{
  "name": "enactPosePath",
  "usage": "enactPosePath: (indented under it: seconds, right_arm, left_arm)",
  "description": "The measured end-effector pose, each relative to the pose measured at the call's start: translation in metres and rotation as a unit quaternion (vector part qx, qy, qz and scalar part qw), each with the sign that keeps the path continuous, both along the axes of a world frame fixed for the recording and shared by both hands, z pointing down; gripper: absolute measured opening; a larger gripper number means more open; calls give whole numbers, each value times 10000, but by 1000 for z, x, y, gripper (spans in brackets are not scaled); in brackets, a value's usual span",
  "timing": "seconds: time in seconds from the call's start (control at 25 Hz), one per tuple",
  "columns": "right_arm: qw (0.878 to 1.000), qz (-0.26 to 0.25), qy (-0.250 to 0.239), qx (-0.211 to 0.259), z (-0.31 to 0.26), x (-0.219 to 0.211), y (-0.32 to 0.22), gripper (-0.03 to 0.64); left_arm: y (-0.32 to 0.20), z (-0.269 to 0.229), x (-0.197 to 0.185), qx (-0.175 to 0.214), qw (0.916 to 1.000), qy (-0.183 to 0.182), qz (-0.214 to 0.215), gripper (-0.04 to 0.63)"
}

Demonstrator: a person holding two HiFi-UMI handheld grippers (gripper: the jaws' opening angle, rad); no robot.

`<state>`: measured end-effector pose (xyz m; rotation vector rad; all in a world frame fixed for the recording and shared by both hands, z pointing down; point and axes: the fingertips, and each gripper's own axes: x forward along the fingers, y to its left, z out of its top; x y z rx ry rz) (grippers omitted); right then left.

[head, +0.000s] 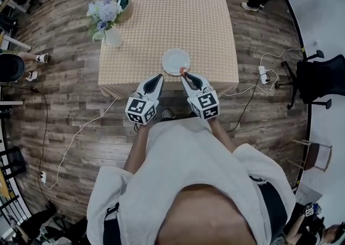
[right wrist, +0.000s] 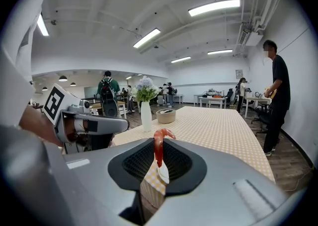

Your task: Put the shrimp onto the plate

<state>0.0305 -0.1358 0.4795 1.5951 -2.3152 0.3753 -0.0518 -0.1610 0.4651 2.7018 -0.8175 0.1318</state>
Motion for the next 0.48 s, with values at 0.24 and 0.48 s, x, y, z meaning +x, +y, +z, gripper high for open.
enactPosePath:
  seconds: [0.24, 0.48]
  right_arm:
    - [9996, -283, -9, -17, 2, 1, -12, 54]
    - [9979, -641, -35, -68, 0, 20, -23, 52]
  left_arm:
    - [-2, 5, 0, -88, 9995, -53, -298, 9]
    - [-10, 3, 8, -170, 9967, -93, -793, 9]
